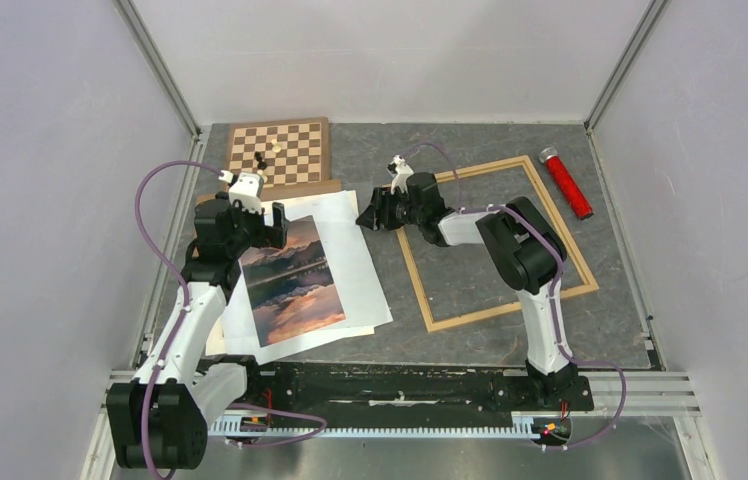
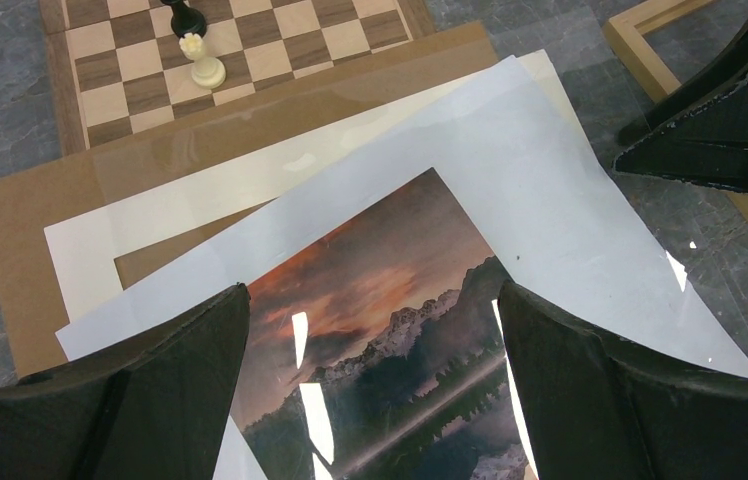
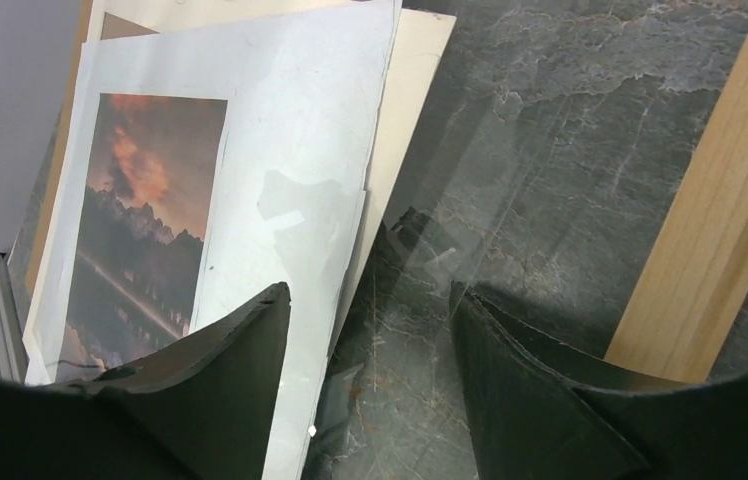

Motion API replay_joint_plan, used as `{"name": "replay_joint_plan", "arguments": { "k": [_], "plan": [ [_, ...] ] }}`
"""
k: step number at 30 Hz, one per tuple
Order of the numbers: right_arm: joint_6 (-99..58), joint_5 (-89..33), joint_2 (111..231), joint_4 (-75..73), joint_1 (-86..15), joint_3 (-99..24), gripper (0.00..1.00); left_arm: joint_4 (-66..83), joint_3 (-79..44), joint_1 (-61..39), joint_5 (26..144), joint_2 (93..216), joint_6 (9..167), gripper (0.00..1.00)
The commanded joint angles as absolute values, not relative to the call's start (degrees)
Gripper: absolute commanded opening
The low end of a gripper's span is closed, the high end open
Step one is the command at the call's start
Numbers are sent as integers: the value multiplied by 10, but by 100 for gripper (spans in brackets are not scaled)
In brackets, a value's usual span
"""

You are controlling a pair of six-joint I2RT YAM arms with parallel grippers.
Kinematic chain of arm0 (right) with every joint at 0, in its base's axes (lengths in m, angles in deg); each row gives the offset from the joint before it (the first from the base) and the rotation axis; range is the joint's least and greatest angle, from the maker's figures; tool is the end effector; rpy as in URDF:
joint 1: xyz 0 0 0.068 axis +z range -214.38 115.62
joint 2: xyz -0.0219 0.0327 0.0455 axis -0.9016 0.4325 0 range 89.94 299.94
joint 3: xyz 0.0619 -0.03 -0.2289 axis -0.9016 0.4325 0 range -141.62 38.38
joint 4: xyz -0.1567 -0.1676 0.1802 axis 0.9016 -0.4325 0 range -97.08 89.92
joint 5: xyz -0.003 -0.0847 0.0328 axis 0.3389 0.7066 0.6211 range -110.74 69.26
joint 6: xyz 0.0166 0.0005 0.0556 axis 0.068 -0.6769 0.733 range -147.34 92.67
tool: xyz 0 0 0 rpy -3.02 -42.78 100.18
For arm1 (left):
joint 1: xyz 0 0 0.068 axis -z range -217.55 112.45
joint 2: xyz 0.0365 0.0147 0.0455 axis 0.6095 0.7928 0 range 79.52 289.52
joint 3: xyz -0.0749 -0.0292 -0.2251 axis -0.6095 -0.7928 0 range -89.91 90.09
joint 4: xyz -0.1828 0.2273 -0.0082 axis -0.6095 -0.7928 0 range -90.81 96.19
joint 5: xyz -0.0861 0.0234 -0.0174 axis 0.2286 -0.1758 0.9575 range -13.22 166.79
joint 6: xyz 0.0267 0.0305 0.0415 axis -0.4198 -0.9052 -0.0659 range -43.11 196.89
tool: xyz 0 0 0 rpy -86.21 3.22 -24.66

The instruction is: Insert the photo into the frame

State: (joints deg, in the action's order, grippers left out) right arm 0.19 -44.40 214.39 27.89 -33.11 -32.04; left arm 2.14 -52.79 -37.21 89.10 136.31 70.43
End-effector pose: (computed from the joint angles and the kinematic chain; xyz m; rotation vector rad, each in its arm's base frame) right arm 0.3858 0.2537 0.0640 -0.3485 2.1239 1.0433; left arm 0.2806 -0.0106 0.2221 0.2557 1.9607 -0.1440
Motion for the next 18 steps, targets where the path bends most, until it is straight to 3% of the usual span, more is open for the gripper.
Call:
{"name": "replay_joint_plan", "arguments": {
  "k": [1,7,18],
  "plan": [
    [-4,-437,2185,216,-332,-319,63,58,-526,-375,897,1366,680,100],
    [35,-487,2198,288,-336,-298,56,59,-526,-375,899,1366,681,100],
    [78,-525,2188,369,-369,-275,24,59,-528,-375,896,1370,675,100]
  ]
}}
